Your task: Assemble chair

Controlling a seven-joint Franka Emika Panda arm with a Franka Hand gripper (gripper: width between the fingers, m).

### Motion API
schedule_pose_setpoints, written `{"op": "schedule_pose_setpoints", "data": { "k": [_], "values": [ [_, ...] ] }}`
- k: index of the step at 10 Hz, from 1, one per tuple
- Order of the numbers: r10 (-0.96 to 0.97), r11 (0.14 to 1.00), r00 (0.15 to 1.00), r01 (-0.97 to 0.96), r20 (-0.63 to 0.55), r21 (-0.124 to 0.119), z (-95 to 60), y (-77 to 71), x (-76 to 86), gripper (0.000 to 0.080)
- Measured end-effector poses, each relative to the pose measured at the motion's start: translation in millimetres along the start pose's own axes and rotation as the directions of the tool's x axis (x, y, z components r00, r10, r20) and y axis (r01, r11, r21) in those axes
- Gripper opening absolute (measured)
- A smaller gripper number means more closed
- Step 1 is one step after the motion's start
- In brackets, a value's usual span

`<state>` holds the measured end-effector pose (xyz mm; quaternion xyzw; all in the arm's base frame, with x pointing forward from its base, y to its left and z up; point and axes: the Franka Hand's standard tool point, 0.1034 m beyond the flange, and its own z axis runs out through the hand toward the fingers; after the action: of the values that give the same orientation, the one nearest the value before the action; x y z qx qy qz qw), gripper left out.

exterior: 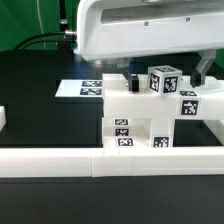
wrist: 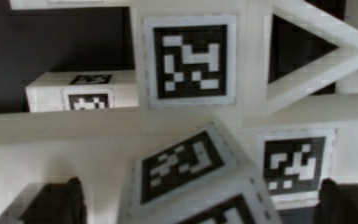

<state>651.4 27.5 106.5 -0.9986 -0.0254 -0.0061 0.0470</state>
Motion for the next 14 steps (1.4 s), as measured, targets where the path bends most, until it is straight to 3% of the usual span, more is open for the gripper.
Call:
{"op": "schedule_pose_setpoints", "data": {
  "k": [3,4,5,6,7,9,14],
  "values": [
    [-0.057,0.998,0.998,0.057,-0.003,0.000,0.2,-1.8,0.5,0.0649],
    [-0.057,0.998,0.998,0.057,-0.003,0.000,0.2,-1.3,0.5,0.0553],
    [-0.057,0.998,0.998,0.057,-0.003,0.000,0.2,-1.3,0.5,0.0553],
    [-0.047,0.999,0.999,0.047,-0.003,0.001,0.3,-1.4,0.4,0.0370],
    [-0.028,1.000,1.000,0.028,-0.004,0.000,-0.2,-1.0,0.7,0.0267],
    [0.007,1.000,1.000,-0.007,-0.008,0.004,-0.3,-0.6,1.0,0.0268],
    [0.410,0.912,0.912,-0.410,-0.016,0.007,-0.1,-0.2,-0.1,0.0268]
  ]
}}
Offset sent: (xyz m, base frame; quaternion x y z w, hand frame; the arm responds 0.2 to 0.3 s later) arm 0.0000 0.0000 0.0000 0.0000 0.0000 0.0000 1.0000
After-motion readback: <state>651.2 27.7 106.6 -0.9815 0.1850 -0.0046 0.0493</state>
